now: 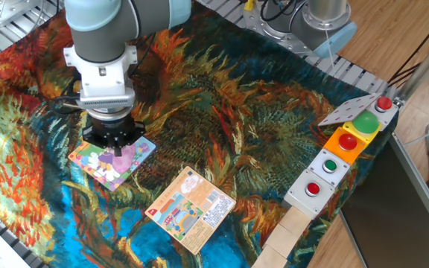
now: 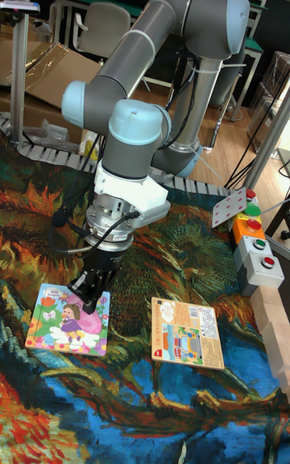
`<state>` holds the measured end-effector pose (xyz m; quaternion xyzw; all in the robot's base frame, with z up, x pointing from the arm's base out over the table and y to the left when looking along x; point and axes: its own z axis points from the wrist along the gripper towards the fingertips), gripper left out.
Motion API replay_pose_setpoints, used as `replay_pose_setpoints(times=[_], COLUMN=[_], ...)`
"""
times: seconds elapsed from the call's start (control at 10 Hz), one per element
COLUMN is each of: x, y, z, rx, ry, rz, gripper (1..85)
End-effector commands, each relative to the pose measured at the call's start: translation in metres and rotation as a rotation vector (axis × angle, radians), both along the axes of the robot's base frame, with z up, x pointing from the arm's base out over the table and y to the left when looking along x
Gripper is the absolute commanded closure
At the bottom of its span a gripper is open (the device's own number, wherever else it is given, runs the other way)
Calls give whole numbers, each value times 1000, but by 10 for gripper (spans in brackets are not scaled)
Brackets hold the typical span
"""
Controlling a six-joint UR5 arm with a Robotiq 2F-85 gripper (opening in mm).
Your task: Assemble one piece of a puzzle
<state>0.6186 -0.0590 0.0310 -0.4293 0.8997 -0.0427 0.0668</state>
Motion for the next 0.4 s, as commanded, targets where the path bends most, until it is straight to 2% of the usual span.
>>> replay_pose_setpoints(times=[0.0,0.2,0.3], x=[1,4,6], y=[7,6,11], z=[3,4,5], rx=[26,13,27], ry=[3,0,-3], rz=[-14,-19,-22], gripper=[843,843,843])
